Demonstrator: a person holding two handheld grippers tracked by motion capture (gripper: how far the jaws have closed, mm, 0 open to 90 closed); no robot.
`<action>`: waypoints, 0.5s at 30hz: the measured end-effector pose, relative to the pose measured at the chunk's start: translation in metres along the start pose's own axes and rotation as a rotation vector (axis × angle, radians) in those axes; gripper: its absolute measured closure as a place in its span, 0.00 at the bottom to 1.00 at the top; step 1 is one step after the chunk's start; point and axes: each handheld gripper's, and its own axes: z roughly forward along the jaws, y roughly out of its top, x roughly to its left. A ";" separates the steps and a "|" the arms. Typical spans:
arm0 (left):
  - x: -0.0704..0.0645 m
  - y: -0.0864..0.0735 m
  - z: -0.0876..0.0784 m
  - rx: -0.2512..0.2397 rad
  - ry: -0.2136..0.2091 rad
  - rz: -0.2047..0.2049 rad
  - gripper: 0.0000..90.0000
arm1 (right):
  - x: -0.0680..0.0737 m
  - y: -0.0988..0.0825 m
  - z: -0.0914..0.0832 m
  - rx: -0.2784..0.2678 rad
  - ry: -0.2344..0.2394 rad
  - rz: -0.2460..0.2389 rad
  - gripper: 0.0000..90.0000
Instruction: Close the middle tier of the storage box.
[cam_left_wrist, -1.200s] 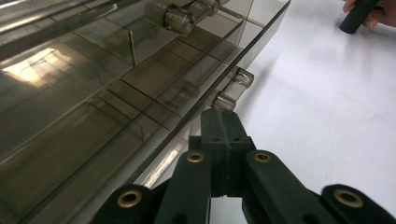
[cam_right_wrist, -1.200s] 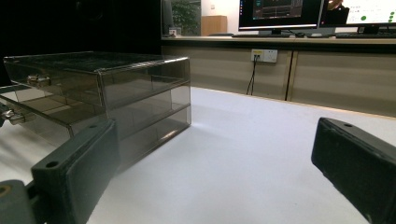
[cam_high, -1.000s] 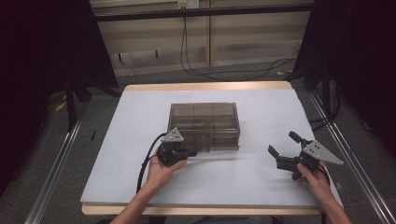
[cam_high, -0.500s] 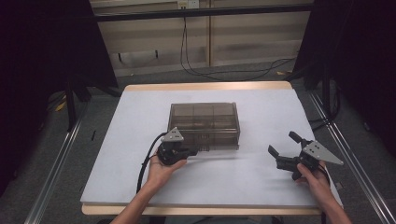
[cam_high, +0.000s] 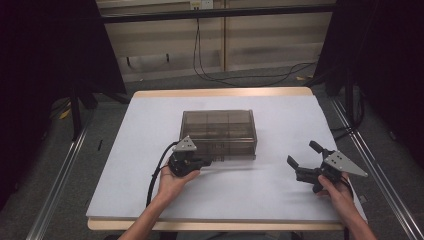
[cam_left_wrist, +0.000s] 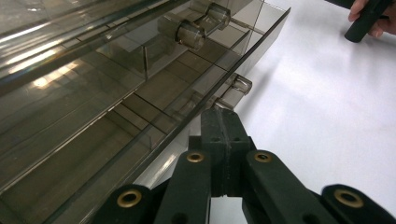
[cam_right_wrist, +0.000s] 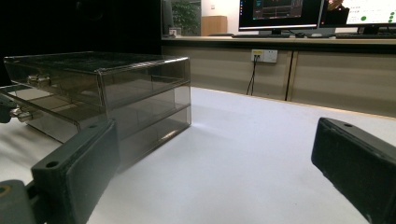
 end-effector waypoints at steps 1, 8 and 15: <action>0.000 0.000 0.000 0.001 0.000 -0.001 1.00 | 0.000 0.000 0.000 0.000 0.000 0.000 0.01; 0.002 0.001 0.001 -0.001 0.005 -0.005 1.00 | 0.000 0.000 0.000 0.000 0.002 0.000 0.01; 0.003 0.002 0.002 -0.005 0.010 -0.010 1.00 | 0.000 0.000 0.000 0.000 0.000 0.000 0.01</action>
